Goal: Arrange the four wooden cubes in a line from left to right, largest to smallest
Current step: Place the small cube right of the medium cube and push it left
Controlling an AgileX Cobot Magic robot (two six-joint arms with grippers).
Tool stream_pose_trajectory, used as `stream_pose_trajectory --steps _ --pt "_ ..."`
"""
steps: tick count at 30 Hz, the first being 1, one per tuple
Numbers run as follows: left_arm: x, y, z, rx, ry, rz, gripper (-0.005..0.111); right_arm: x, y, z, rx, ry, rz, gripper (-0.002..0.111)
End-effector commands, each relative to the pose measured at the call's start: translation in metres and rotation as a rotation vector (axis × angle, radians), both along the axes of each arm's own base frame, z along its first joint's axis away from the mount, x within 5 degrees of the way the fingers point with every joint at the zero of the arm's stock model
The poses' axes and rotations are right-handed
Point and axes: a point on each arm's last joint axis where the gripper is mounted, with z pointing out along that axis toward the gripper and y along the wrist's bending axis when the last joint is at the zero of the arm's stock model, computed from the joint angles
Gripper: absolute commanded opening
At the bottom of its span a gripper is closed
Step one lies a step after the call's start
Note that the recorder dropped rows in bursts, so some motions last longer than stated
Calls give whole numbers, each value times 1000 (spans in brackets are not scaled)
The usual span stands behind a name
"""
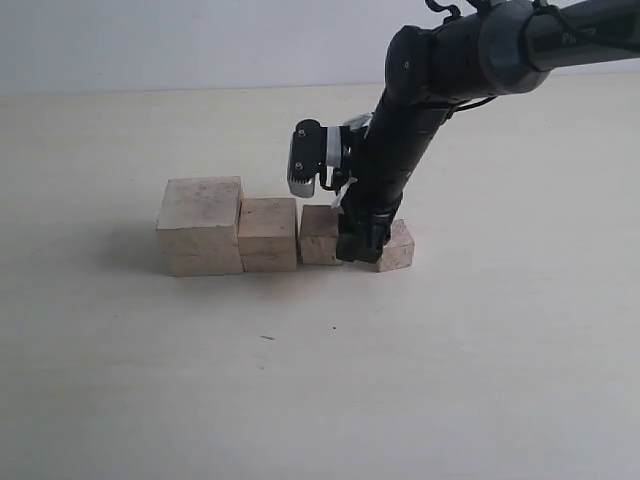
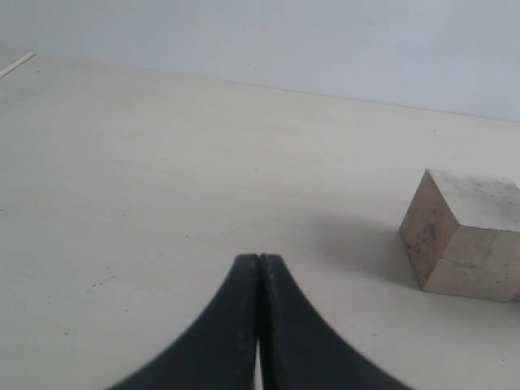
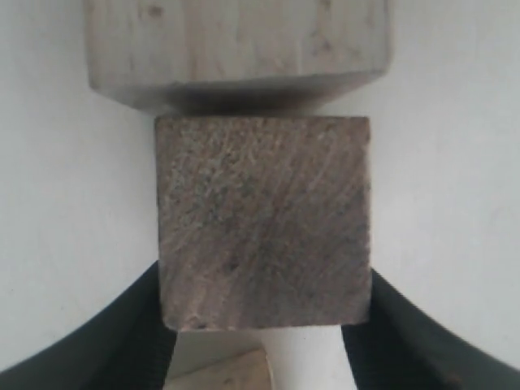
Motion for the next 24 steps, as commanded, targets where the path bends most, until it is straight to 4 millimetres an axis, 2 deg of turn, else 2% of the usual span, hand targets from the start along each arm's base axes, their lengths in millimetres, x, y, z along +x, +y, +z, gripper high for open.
stream_pose_trajectory --steps 1,10,16,24 --pt "0 -1 0 -2 -11 -8 0 2 0 -17 5 -7 -15 0" --pt "0 -1 0 -2 -11 -8 0 3 2 -16 35 -14 -32 0" --pt "0 -1 0 -2 -11 -8 0 0 0 -17 7 -3 60 0" --pt "0 -1 0 -2 -11 -8 0 -1 3 -16 44 8 73 0"
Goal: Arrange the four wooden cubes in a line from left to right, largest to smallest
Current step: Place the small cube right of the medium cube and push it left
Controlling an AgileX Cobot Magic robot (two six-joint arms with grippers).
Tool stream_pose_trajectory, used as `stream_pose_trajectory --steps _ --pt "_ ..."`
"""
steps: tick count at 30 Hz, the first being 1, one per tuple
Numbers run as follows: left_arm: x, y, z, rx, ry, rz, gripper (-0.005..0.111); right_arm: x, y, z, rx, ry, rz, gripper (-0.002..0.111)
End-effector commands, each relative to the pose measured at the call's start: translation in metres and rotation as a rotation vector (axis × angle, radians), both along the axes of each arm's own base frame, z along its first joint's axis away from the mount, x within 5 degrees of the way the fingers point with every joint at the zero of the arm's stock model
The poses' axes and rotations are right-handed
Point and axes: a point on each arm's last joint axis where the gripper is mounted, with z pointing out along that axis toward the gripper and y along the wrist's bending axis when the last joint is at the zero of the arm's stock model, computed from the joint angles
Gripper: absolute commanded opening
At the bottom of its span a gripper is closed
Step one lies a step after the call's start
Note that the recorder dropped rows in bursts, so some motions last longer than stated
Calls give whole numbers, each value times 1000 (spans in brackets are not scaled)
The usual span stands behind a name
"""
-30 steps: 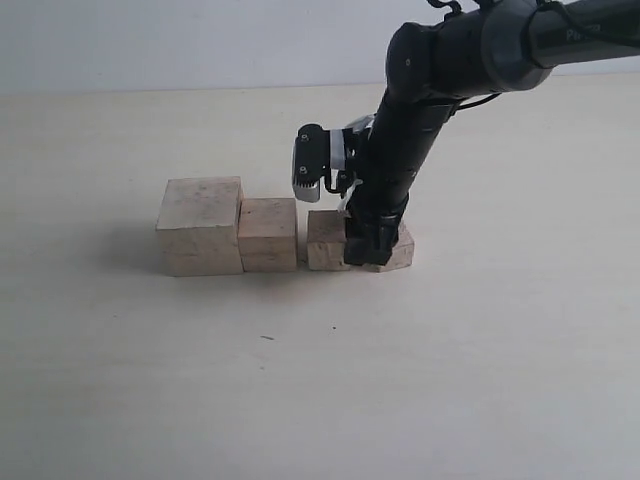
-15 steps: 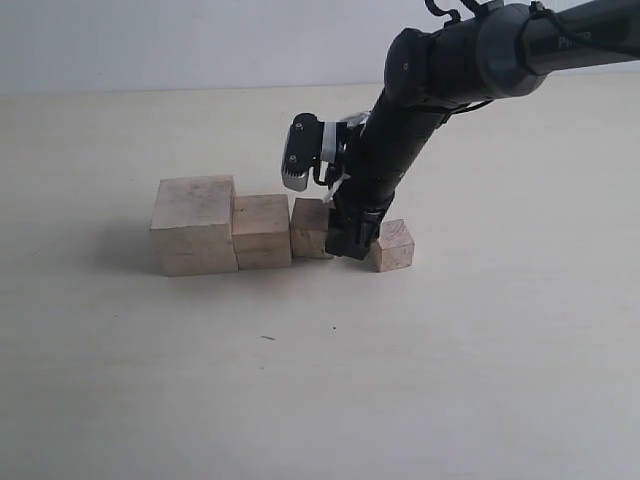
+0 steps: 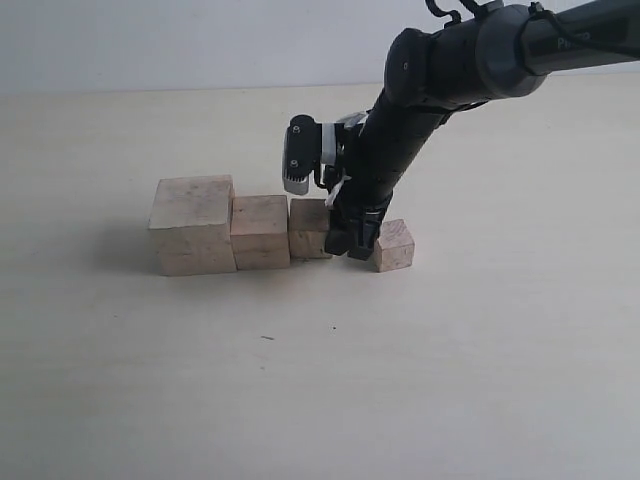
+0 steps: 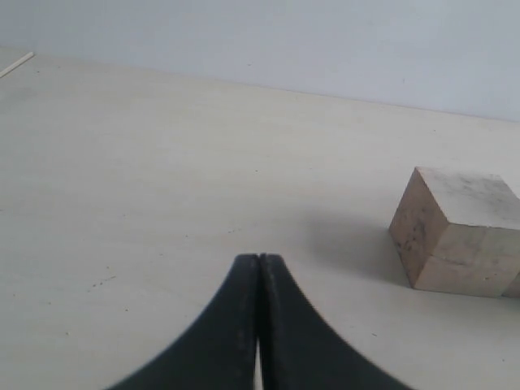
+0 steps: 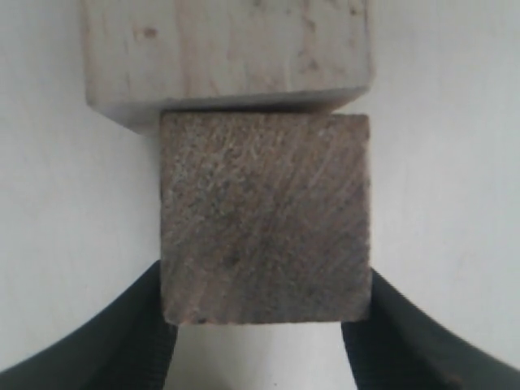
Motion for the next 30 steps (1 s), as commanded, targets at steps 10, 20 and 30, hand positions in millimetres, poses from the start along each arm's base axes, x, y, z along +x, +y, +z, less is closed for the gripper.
stream_pose_trajectory --steps 10,20,30 --pt "0 -1 0 -2 -11 -8 0 -5 1 -13 19 41 80 0" --pt "0 -1 0 -2 -11 -8 0 -5 3 -12 42 52 58 0" --pt "0 -1 0 -2 -11 -8 0 -6 3 -12 43 59 49 19"
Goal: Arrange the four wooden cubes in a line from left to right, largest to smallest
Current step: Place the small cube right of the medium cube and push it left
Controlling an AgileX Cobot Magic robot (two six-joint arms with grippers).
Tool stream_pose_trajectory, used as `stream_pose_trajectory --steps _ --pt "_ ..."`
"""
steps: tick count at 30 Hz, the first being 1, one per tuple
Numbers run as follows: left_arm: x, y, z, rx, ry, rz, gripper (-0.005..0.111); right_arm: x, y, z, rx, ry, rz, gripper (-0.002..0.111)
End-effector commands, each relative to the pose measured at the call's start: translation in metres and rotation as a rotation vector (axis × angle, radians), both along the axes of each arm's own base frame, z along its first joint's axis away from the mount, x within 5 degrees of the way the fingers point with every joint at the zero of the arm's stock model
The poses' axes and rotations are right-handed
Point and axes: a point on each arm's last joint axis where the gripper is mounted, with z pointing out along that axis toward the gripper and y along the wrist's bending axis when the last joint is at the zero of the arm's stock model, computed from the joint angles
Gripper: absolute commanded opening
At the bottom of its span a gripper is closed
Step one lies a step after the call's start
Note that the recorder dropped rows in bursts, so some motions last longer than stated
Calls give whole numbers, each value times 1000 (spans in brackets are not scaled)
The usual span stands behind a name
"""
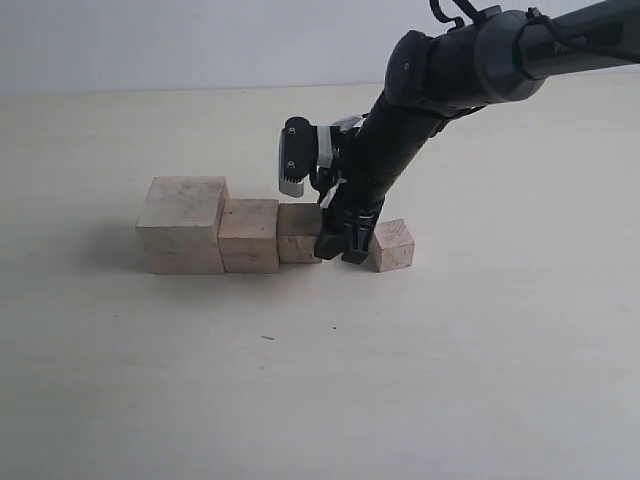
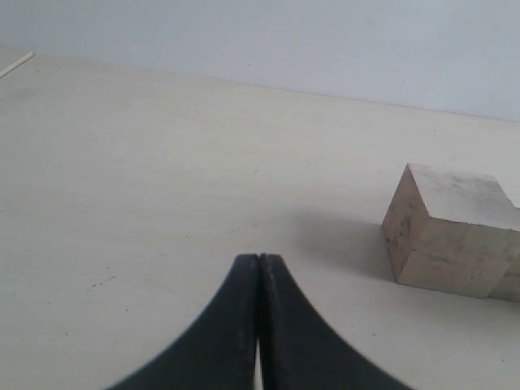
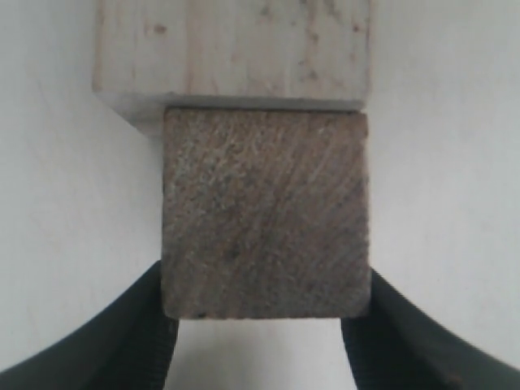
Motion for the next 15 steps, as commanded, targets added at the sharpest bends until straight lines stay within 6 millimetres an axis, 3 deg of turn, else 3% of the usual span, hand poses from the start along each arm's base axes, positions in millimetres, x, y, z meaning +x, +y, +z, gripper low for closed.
stream_pose_trajectory --steps 1,6,15 --pt "0 -1 0 -2 -11 -8 0 -4 -2 -10 -23 32 14 24" --pt "0 -1 0 -2 -11 -8 0 -4 -2 -10 -21 31 10 46" --pt "0 -1 0 -2 -11 -8 0 2 0 -9 -1 24 -139 66"
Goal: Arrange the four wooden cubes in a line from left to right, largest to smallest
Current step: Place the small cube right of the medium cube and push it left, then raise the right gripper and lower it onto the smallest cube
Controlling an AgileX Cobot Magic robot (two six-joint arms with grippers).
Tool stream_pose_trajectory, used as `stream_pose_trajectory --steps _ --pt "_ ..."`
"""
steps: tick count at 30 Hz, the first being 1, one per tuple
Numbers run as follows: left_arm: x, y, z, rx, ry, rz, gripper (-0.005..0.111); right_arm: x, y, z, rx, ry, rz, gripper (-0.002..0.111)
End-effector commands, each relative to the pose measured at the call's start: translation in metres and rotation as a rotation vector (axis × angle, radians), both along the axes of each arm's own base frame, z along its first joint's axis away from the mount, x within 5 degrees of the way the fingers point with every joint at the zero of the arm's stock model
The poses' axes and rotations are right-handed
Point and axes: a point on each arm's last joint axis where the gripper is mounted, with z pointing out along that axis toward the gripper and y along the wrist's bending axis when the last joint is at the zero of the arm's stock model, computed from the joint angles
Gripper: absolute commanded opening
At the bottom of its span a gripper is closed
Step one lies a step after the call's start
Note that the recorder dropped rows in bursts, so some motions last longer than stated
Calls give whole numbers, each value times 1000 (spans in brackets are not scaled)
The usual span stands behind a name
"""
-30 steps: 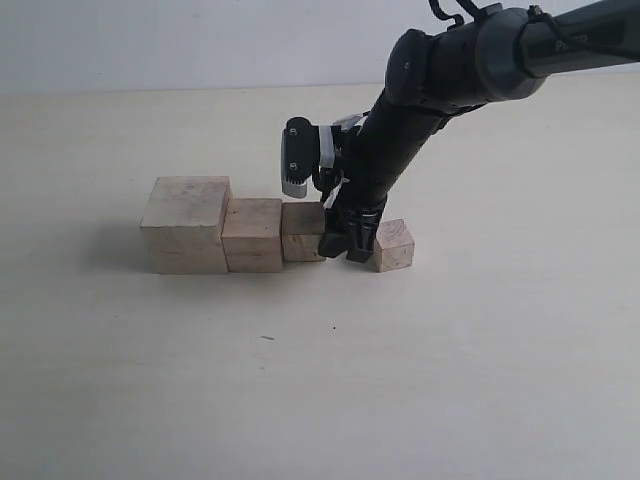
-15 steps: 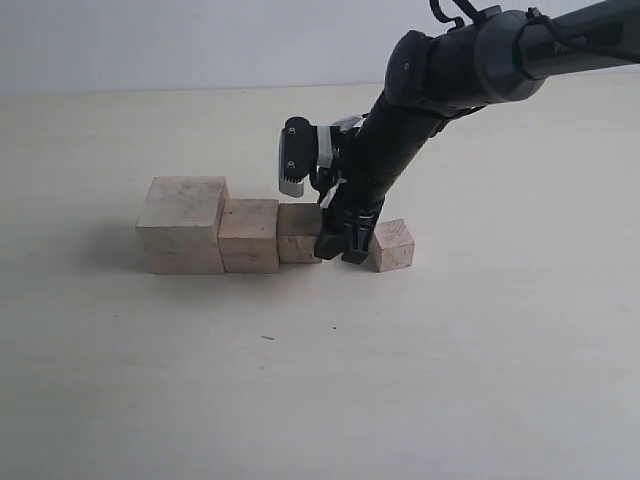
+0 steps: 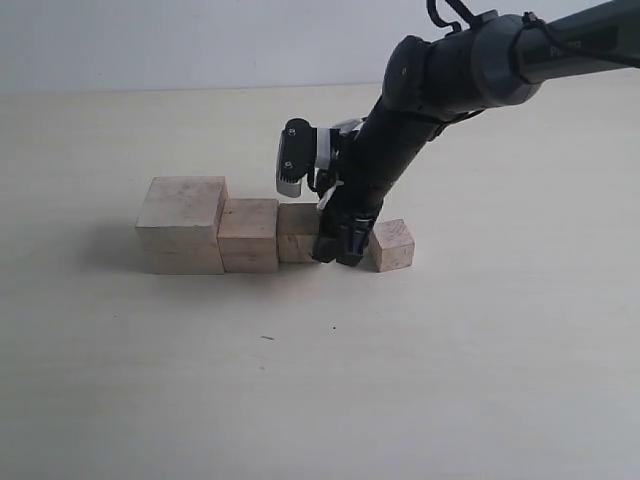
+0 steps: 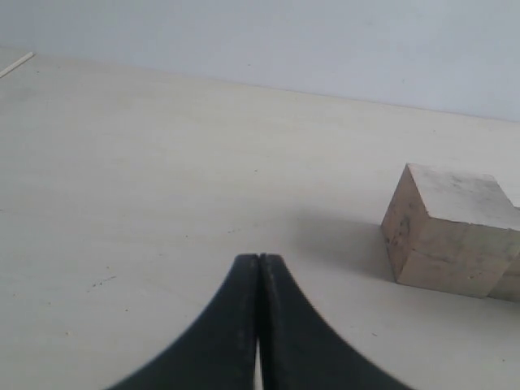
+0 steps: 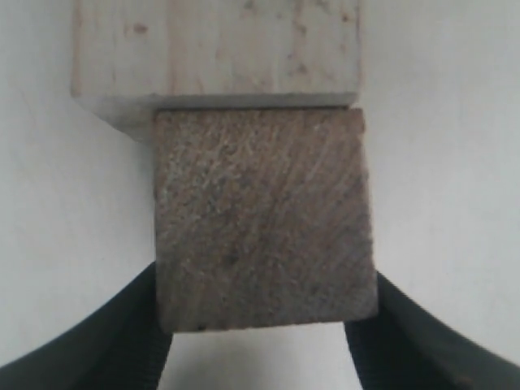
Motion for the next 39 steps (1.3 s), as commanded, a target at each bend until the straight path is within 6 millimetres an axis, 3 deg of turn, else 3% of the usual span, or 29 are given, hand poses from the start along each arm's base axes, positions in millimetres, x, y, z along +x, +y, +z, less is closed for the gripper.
stream_pose_trajectory --steps 1,5,11,18,25,30,35,39 --pt "0 -1 0 -2 -11 -8 0 1 -1 -6 -7 12 -71 68" --pt "0 -1 0 -2 -11 -8 0 1 -1 -6 -9 15 -70 76" --pt "0 -1 0 -2 -11 -8 0 -3 -2 2 -15 51 -74 76" --pt "0 -1 0 -2 -11 -8 0 -9 -10 37 -47 59 -118 76" --pt "0 -1 0 -2 -11 -8 0 -12 -22 89 -36 13 -372 76" --pt "0 -1 0 -2 -11 -8 0 -19 -29 114 -20 46 -500 72" --pt "0 -1 0 -2 -11 -8 0 -24 -34 116 -68 96 -581 59" --pt "0 -1 0 -2 -11 -8 0 -23 -43 114 -155 85 -662 59"
